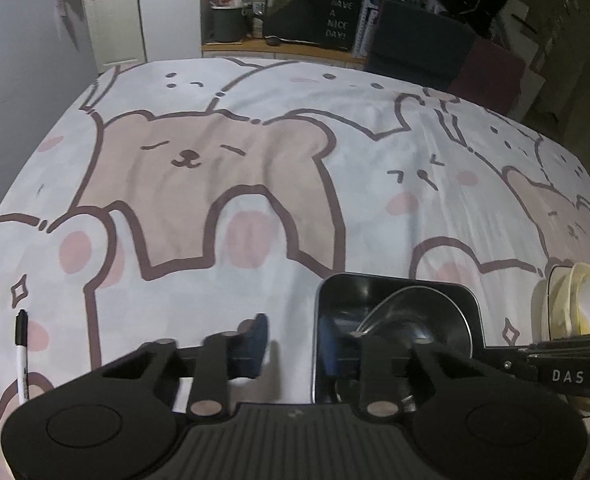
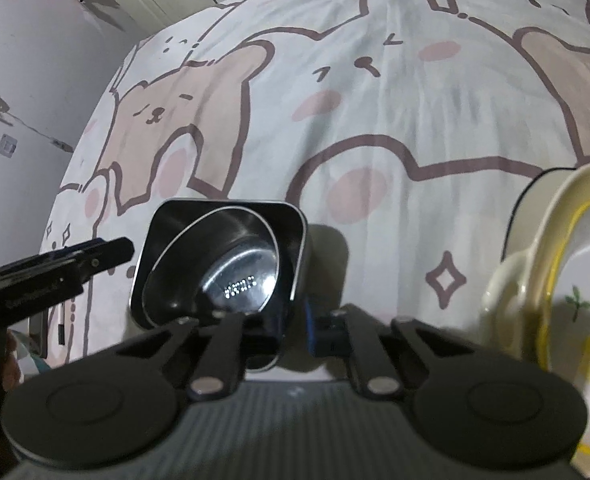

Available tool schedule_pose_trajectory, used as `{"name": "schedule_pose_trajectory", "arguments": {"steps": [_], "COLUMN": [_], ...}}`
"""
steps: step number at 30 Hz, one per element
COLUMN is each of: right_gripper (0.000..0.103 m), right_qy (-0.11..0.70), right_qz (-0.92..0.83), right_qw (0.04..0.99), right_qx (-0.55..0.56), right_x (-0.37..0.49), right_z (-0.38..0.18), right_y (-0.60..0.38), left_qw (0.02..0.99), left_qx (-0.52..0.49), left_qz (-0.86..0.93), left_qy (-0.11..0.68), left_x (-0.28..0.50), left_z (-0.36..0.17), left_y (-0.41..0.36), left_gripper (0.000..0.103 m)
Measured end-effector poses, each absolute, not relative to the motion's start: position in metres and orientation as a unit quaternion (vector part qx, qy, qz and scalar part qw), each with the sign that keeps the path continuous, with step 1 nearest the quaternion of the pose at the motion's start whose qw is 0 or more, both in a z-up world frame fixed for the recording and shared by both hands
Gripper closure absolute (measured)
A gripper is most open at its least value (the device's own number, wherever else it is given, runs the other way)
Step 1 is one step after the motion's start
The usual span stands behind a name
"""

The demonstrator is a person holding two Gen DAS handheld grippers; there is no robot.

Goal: Organize plates and bowls
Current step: 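Close both grippers on the rim of the steel tray, then lift the steel tray holding the steel bowl with both grippers and carry it over the cream bowl stack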

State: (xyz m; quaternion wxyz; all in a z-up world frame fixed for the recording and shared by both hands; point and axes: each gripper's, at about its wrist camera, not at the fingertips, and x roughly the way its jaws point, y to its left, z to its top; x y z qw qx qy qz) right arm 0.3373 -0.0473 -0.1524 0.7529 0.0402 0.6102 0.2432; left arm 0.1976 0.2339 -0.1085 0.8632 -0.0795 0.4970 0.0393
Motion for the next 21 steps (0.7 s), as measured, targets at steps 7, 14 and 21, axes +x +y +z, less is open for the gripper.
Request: {"name": "schedule_pose_trajectory", "arguments": {"steps": [7,14,21], "right_gripper": [0.093,0.093,0.095], "right_qy": [0.606,0.615,0.613], "right_qz": [0.239,0.238,0.231], "right_qw": [0.757,0.751,0.754], "right_qx": [0.040,0.044,0.051], "right_x": [0.339,0.337,0.336], "right_z": [-0.153,-0.156,-0.158], "right_y": [-0.046,-0.045,-0.045], "left_qw": [0.856,0.841,0.833], "left_qx": [-0.067,-0.048,-0.044], "left_qz": [0.017,0.009,0.007], "left_qy": [0.513,0.539,0.551], "left_x": [0.205,0.208,0.212], "left_z": [-0.116,-0.128,-0.135], "left_y": [0.226,0.220,0.218], "left_gripper": [0.090,0.095,0.099]}}
